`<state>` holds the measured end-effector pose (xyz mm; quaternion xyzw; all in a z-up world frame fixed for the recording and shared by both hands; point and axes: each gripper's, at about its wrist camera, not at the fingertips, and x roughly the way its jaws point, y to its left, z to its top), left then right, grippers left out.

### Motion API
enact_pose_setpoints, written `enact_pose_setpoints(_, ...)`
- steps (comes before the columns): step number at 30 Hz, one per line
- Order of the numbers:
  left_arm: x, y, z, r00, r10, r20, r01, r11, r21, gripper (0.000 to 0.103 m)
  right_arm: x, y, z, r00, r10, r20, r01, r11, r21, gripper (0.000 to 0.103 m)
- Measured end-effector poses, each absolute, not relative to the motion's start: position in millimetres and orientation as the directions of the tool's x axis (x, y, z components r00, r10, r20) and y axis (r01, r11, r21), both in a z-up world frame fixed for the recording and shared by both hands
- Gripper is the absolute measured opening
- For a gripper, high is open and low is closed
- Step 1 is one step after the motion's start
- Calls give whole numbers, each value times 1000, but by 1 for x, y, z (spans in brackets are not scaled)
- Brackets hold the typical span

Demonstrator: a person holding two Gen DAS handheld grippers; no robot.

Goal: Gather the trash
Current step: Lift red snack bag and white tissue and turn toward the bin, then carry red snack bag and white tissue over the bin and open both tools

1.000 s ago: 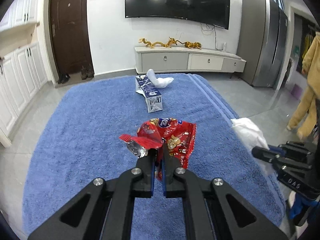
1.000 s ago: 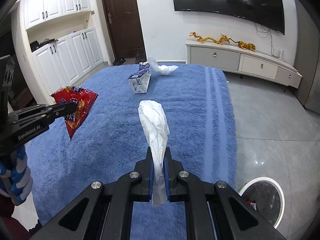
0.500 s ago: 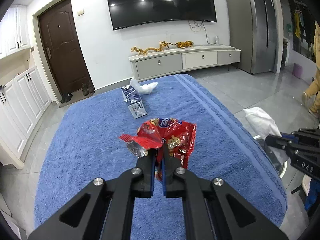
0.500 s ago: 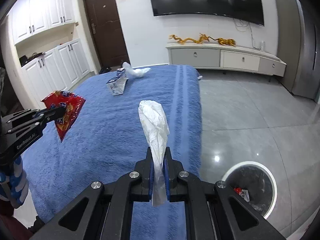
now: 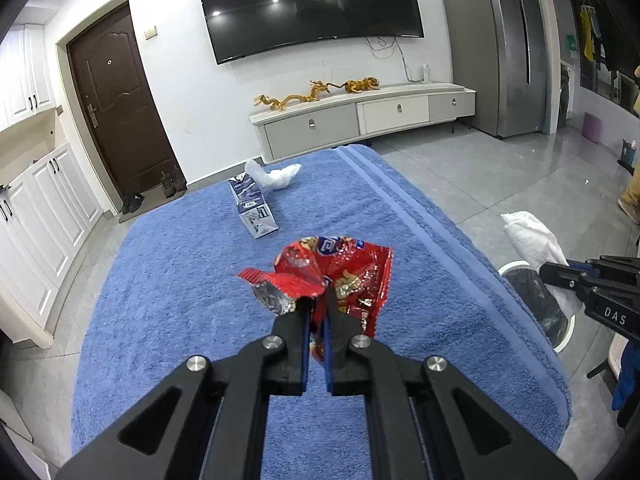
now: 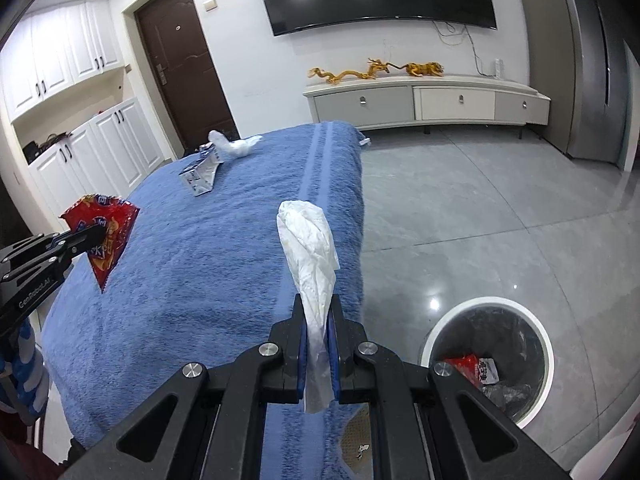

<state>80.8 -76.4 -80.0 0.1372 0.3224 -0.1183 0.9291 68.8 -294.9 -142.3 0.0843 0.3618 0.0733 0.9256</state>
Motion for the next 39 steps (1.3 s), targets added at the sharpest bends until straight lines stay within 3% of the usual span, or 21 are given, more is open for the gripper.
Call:
enact_pose_setpoints(27, 111, -118, -102, 706, -149, -692, 391, 897, 207, 5, 66, -352, -183, 705, 162, -690, 65, 954, 291, 9)
enact_pose_setpoints(39, 126, -208, -111, 552, -338, -762, 605, 792, 86, 5, 46, -418, -201, 700, 67, -711, 232, 920, 315, 9)
